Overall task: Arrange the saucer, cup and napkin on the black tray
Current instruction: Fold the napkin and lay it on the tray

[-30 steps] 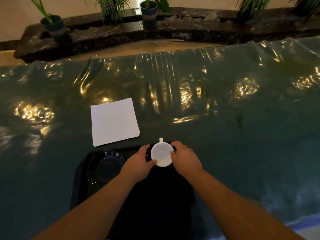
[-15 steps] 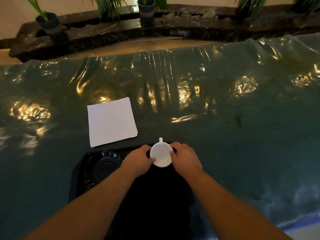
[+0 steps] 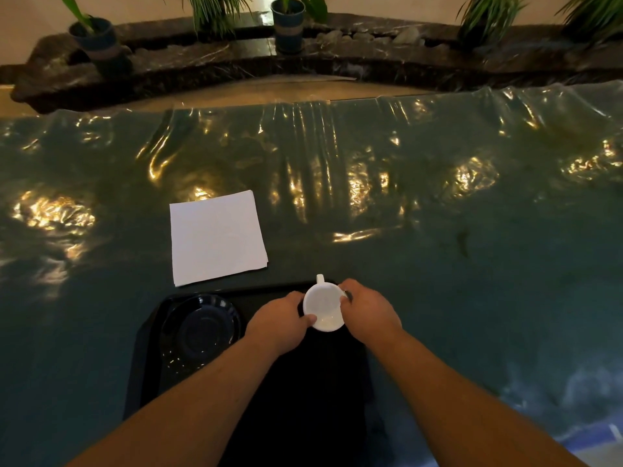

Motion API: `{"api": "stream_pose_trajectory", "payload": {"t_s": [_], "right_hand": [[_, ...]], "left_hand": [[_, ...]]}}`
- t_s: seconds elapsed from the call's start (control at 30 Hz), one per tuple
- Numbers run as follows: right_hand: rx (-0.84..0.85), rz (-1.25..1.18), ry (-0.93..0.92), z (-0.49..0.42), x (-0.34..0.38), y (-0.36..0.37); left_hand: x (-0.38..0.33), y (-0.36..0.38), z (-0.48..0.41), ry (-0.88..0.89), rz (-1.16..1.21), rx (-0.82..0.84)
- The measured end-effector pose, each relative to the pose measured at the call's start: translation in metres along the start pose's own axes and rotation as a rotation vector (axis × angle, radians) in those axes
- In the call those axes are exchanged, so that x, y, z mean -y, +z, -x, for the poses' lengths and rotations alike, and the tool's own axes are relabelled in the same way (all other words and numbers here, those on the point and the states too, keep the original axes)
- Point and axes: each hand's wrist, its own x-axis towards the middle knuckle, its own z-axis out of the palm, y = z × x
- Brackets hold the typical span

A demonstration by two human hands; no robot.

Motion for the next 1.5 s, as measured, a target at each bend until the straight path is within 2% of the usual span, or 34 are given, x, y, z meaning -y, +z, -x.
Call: {"api": "stream_pose_trajectory", "payload": {"t_s": [0.1, 0.23, 0.53, 0.77, 0.9, 1.0, 1.17, 1.33, 1.5], "right_hand": [[-0.011, 0.144, -0.045, 0.002, 0.005, -0.005], [-0.121, 0.264, -0.184, 0.004, 0.018, -0.01], [-0.162, 0.271, -0.33, -0.014, 0.083, -0.001], [-0.151, 0.329, -0.416, -0.032, 0.13, 0.015], [-0.135, 0.342, -0.449, -0.047, 0.149, 0.026], [-0.109, 0.314, -0.432, -0.057, 0.16, 0.035], [-0.024, 0.114, -0.332, -0.067, 0.174, 0.046], [0.052, -0.392, -0.002, -0.079, 0.191, 0.048], [0.074, -0.798, 0.257, -0.096, 0.197, 0.047]], "left_hand": [[0.004, -0.012, 0.006, 0.072, -0.056, -0.061], [0.025, -0.032, 0.013, 0.077, -0.07, -0.145], [0.098, -0.079, 0.019, -0.062, -0.024, -0.316], [0.139, -0.101, 0.019, -0.161, -0.007, -0.338], [0.159, -0.112, 0.014, -0.227, 0.089, -0.332], [0.174, -0.121, 0.007, -0.294, 0.292, -0.338], [0.187, -0.131, -0.008, -0.383, 0.603, -0.338], [0.192, -0.138, -0.02, -0.478, 0.962, -0.317], [0.196, -0.14, -0.033, -0.521, 1.245, -0.217]]}}
